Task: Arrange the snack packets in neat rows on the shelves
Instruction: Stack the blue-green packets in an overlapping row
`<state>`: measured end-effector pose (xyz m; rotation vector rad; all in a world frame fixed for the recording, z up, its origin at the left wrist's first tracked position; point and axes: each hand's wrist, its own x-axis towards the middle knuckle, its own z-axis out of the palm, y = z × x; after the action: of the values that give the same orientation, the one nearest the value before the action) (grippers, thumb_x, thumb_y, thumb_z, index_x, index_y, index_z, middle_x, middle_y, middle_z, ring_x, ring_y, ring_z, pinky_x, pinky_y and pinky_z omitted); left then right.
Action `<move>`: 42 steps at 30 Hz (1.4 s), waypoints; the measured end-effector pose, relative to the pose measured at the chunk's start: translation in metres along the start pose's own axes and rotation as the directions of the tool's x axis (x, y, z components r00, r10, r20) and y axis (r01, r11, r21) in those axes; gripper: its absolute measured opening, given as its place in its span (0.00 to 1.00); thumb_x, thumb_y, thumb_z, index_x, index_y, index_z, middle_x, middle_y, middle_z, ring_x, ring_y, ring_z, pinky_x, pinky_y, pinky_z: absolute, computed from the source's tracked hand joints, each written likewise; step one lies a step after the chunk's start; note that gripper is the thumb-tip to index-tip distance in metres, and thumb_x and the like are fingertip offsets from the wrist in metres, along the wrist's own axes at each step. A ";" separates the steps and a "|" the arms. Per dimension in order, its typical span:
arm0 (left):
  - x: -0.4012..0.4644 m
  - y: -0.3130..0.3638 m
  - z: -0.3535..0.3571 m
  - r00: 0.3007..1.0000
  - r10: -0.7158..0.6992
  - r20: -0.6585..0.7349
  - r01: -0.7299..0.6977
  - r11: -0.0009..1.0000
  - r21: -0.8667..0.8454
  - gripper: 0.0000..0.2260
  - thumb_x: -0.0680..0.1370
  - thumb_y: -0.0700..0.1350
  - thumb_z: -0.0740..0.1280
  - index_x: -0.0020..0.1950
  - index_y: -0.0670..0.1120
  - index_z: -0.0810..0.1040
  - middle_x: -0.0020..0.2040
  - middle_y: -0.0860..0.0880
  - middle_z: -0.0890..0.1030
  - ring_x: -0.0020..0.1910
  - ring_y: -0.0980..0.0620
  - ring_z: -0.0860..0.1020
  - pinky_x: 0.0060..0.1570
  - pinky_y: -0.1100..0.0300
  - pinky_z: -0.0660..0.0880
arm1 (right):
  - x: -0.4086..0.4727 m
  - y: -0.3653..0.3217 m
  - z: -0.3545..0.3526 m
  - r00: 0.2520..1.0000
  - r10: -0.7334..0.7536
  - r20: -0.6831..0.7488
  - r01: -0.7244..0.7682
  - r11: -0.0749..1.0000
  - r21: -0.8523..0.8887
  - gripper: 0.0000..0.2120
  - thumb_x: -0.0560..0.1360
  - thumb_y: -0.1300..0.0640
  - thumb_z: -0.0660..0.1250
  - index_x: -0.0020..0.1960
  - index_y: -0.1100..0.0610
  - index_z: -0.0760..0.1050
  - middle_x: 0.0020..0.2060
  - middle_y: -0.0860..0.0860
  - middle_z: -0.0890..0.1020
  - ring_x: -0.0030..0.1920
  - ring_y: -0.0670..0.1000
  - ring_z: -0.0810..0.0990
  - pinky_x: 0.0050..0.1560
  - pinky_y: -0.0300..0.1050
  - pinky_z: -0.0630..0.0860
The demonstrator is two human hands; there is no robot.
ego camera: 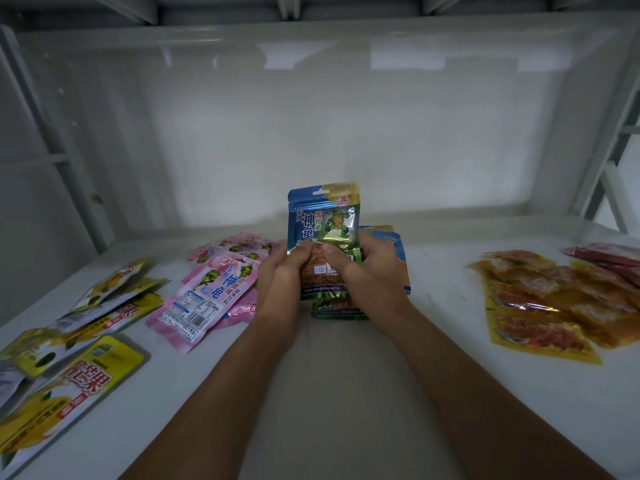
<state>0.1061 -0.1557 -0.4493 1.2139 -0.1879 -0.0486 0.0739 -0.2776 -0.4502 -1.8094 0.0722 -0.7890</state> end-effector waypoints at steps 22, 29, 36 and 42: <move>0.003 0.003 -0.001 0.999 0.034 0.039 -0.037 0.996 0.081 0.07 0.83 0.45 0.70 0.58 0.45 0.84 0.50 0.40 0.88 0.47 0.40 0.88 0.46 0.44 0.85 | -0.001 -0.006 -0.001 0.999 0.041 0.018 -0.044 0.978 0.202 0.18 0.81 0.53 0.71 0.46 0.69 0.79 0.39 0.66 0.82 0.36 0.53 0.83 0.37 0.44 0.79; 0.001 0.003 0.001 0.998 0.069 0.011 -0.070 0.995 0.066 0.06 0.84 0.44 0.67 0.54 0.47 0.85 0.47 0.44 0.88 0.47 0.42 0.88 0.48 0.46 0.84 | 0.002 -0.002 -0.001 0.998 0.056 0.025 -0.060 0.964 0.259 0.13 0.80 0.58 0.71 0.47 0.69 0.80 0.43 0.67 0.83 0.42 0.63 0.85 0.42 0.55 0.83; 0.010 -0.005 -0.001 0.981 0.193 0.003 -0.189 0.955 0.227 0.11 0.86 0.43 0.62 0.54 0.48 0.85 0.44 0.50 0.88 0.42 0.52 0.86 0.40 0.59 0.81 | 0.003 0.000 0.005 0.997 0.055 -0.061 -0.040 0.974 0.225 0.25 0.84 0.51 0.66 0.37 0.70 0.70 0.33 0.68 0.75 0.34 0.55 0.75 0.36 0.47 0.71; 0.010 -0.006 0.000 0.972 0.234 -0.021 -0.222 0.944 0.243 0.13 0.87 0.46 0.61 0.50 0.47 0.83 0.40 0.52 0.87 0.39 0.55 0.84 0.40 0.61 0.80 | 0.006 0.005 0.006 0.985 -0.037 -0.170 0.070 0.978 0.197 0.09 0.83 0.59 0.67 0.49 0.63 0.81 0.29 0.47 0.79 0.31 0.45 0.78 0.33 0.41 0.75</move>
<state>0.1165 -0.1597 -0.4537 1.4250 -0.2961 0.2119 0.0833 -0.2768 -0.4532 -1.5574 0.0495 -0.9500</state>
